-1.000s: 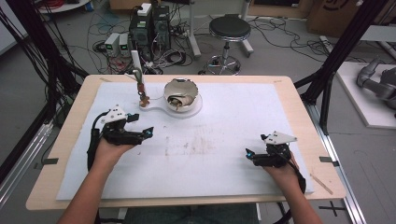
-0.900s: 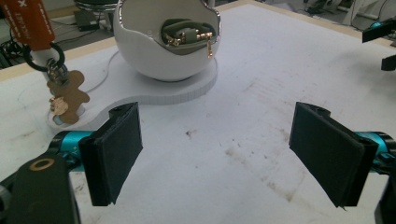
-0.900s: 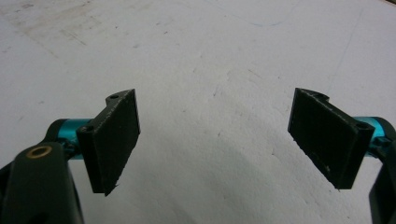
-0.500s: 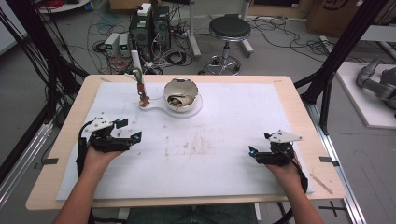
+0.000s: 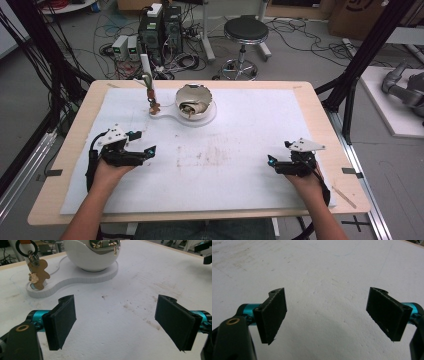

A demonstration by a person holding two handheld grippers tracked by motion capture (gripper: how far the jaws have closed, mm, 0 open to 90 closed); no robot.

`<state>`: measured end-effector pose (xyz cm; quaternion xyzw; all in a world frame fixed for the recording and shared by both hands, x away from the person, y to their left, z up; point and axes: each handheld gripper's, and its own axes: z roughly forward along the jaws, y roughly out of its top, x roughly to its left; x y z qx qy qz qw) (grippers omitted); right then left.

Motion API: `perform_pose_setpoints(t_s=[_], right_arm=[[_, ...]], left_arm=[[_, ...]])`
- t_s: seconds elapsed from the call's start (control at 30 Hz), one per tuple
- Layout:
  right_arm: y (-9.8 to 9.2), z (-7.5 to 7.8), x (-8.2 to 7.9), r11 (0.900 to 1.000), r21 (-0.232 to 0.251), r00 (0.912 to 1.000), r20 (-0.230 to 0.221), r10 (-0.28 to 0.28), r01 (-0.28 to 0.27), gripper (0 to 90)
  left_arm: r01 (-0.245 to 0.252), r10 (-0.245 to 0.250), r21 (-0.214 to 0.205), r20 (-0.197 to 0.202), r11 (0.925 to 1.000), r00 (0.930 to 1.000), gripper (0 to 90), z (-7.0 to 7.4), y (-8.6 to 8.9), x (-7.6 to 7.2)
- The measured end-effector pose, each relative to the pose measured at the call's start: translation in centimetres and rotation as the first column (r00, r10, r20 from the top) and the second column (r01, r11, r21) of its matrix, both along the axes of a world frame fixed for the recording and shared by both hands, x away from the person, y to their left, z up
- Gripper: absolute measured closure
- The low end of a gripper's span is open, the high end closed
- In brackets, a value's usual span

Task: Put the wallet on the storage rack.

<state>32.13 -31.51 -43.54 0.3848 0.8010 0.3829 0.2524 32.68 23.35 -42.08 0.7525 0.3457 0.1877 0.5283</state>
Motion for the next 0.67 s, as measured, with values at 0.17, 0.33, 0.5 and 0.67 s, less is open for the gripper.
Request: perform_pose_setpoints(t_s=[0.17, 0.33, 0.5, 0.67], right_arm=[[0.14, -0.01, 0.05, 1.0, -0.003, 1.0, -0.001, 0.005, -0.005, 16.9], [0.09, -0.02, 0.04, 1.0, -0.001, 1.0, -0.002, 0.004, -0.004, 17.0], [0.2, -0.07, 0.16, 0.9999, -0.01, 1.0, -0.003, 0.004, -0.004, 17.0], [0.41, -0.05, 0.14, 0.9999, -0.014, 1.0, -0.001, 0.004, -0.004, 16.9]], left_arm=[[0.008, -0.008, -0.007, -0.001, 1.0, 1.0, 17.1, -0.12, 0.02, -0.04], [0.013, -0.013, 0.001, -0.006, 0.9999, 0.9999, 17.1, -0.25, -0.34, 0.08], [0.026, -0.026, 0.011, -0.003, 0.9996, 0.9997, 17.1, -0.2, -0.51, 0.02], [0.02, -0.02, 0.009, -0.007, 0.9998, 0.9998, 17.1, -0.28, -0.21, 0.1]])
